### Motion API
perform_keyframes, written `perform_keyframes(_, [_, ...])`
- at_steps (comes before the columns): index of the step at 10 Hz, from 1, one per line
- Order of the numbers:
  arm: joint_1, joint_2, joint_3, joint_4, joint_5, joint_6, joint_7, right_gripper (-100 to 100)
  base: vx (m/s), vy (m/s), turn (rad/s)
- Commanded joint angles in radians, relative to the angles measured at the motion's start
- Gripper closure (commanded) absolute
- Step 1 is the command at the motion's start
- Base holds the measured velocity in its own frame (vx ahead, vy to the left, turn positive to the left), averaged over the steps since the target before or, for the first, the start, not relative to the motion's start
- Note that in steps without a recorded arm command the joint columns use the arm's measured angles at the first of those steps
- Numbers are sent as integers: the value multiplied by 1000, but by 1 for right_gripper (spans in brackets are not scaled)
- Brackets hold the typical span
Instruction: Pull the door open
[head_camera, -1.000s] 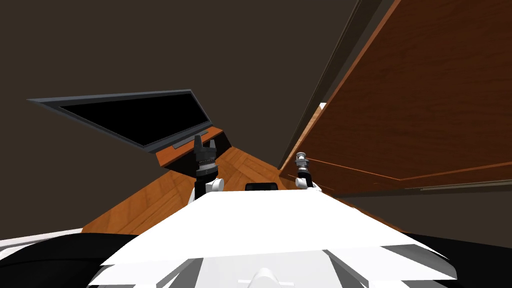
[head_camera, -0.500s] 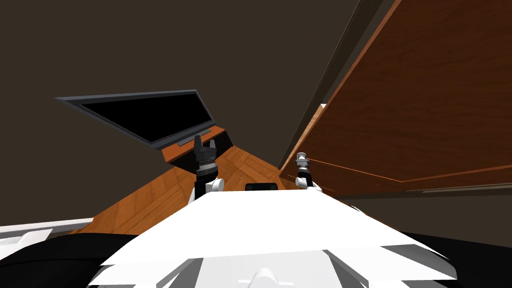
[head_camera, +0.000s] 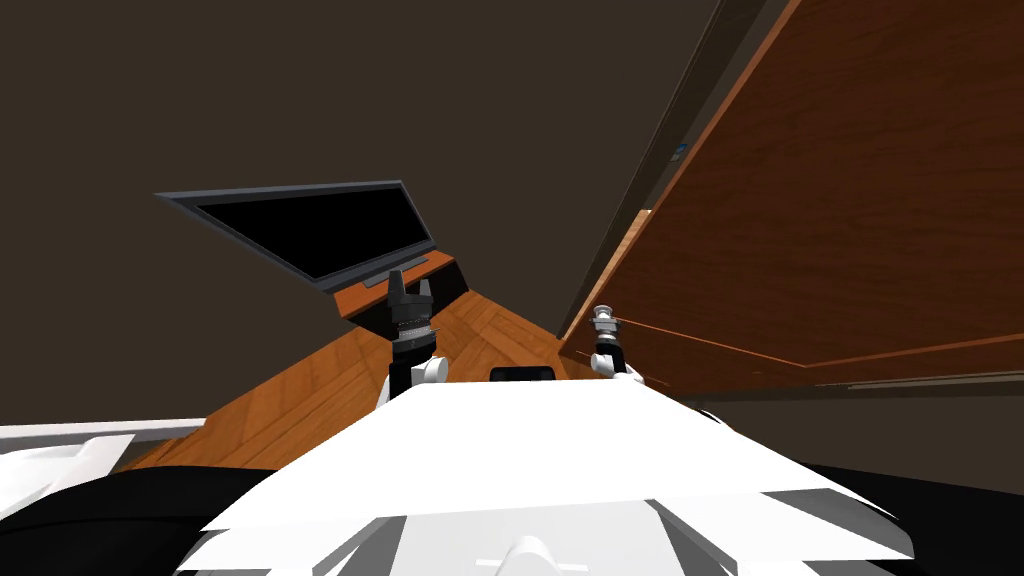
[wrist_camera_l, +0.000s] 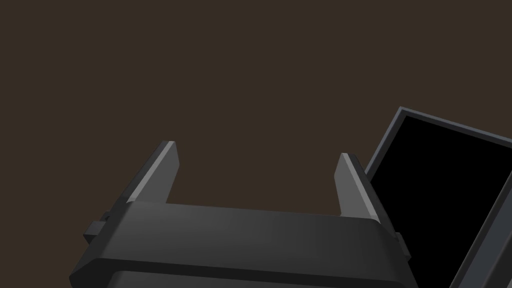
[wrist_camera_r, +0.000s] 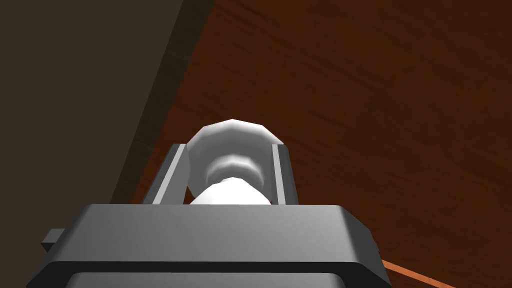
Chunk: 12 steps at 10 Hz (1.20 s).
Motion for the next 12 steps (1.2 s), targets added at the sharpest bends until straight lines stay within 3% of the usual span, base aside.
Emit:
perform_keyframes(1, [15, 0, 2, 3, -15, 10, -50, 100, -35, -9, 64])
perform_keyframes(2, [15, 0, 2, 3, -15, 10, -55, 100, -31, -9, 39])
perform_keyframes(12, [13, -7, 13, 7, -77, 16, -302, 100, -36, -9, 46])
